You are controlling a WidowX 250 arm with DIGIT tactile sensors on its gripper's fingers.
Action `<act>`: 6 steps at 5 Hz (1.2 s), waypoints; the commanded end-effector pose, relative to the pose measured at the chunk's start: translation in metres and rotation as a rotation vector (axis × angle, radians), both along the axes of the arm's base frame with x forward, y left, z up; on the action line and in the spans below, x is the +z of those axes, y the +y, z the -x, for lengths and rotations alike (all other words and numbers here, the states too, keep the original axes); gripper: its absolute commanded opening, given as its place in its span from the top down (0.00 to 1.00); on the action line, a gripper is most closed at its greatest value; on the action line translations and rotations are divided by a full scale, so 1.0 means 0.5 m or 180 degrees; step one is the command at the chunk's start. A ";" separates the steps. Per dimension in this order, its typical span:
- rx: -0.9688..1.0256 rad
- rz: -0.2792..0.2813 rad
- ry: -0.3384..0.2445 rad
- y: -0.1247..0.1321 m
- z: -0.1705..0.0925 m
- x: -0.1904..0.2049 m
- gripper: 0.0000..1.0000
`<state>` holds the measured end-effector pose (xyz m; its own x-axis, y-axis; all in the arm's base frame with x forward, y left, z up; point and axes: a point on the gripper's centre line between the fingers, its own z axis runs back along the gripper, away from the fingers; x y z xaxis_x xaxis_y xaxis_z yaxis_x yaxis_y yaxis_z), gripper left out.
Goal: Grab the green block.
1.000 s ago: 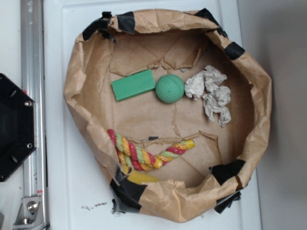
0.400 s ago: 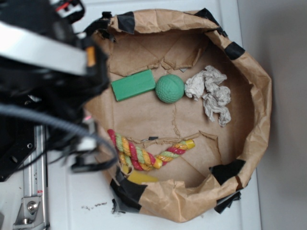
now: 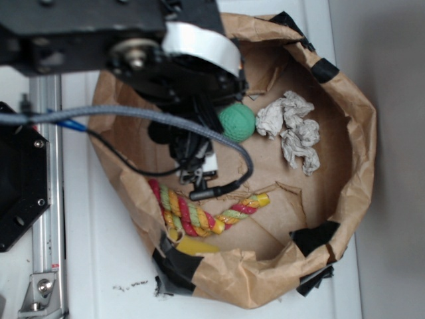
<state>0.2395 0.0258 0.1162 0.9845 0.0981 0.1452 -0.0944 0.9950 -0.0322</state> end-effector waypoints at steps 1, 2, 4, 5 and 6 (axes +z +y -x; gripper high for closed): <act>0.0138 -0.0103 0.0013 0.028 0.034 -0.086 0.00; 0.0182 -0.0109 0.0051 0.072 0.039 -0.137 0.00; -0.0142 -0.0083 0.0023 0.049 0.011 -0.222 0.07; -0.0125 -0.0036 0.0049 0.025 0.020 -0.208 1.00; -0.0098 -0.0069 -0.0006 0.023 -0.003 -0.149 1.00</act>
